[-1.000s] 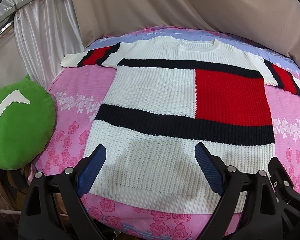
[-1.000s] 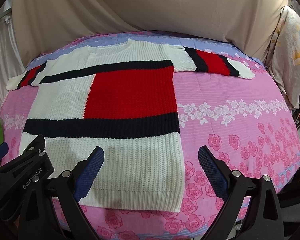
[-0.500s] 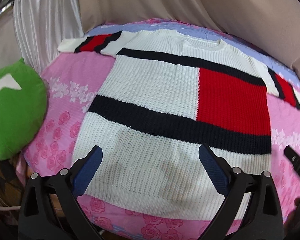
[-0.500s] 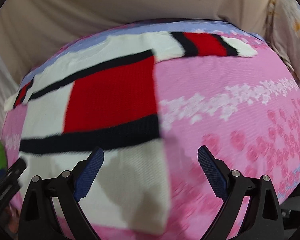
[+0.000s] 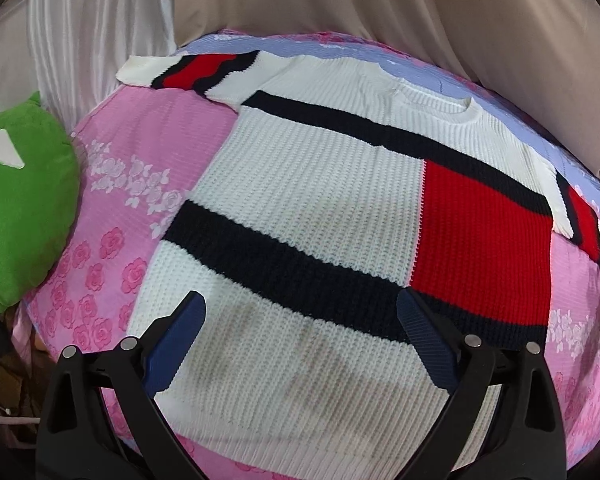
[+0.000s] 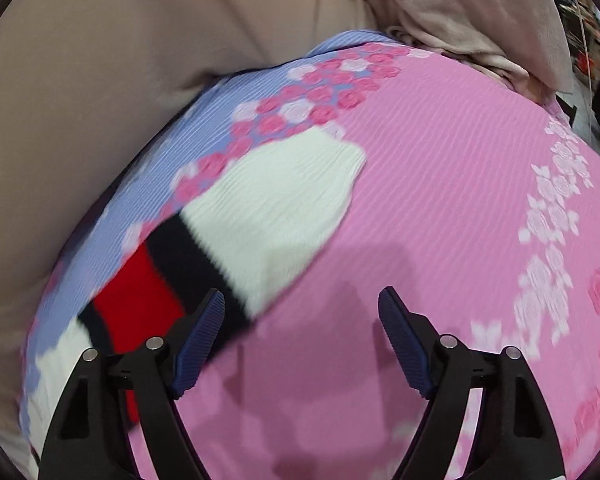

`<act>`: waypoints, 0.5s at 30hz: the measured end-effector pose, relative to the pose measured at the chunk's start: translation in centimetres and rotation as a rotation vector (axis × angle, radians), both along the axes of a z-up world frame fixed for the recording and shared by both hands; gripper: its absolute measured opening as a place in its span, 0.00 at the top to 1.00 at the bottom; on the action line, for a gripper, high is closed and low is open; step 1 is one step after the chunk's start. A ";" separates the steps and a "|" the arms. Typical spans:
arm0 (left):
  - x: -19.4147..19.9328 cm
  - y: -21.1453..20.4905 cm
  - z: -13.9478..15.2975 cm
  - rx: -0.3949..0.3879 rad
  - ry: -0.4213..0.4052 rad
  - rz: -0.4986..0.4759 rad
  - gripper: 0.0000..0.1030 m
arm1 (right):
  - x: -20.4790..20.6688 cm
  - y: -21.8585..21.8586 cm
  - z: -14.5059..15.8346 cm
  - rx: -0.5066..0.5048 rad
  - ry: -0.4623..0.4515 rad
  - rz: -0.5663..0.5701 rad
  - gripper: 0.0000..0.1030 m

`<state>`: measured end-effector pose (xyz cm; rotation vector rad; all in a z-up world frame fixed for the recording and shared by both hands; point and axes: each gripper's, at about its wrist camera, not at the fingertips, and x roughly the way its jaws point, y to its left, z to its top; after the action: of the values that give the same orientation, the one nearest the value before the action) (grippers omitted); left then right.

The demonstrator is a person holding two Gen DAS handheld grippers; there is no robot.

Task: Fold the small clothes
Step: 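Reach the right tool to the sleeve cuff and close on it, then lift the sleeve with the right tool and fold it across the sweater body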

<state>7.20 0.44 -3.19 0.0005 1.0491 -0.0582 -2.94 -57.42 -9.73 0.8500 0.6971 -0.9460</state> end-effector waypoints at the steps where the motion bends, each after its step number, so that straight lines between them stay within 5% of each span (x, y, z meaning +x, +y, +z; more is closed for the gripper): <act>1: 0.3 -0.3 -0.2 -0.003 0.004 -0.007 0.09 | 0.3 -0.7 -0.3 0.008 -0.020 -0.003 0.26; 4: 0.9 -0.8 -0.5 -0.039 0.022 -0.026 0.09 | 1.9 -2.0 -1.7 0.057 -0.065 0.009 0.52; 5: 1.0 -0.8 -0.4 -0.057 0.021 -0.028 0.09 | 2.3 -2.2 -1.8 0.050 -0.059 0.004 0.68; 6: 1.2 -0.8 -0.2 -0.072 0.014 -0.029 0.09 | 2.8 -2.3 -1.7 0.049 -0.077 0.014 0.95; 10: 2.3 -0.3 0.9 -0.129 -0.006 -0.033 0.09 | 4.3 -0.4 3.3 0.002 -0.297 0.064 0.94; 15: 4.7 1.4 2.9 -0.211 -0.064 0.001 0.08 | 12.5 13.4 16.7 -0.187 -0.514 0.555 0.94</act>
<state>11.88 1.79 -0.30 -0.1883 0.9751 -0.1673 9.54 -44.04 7.01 0.6435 0.3548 -0.2656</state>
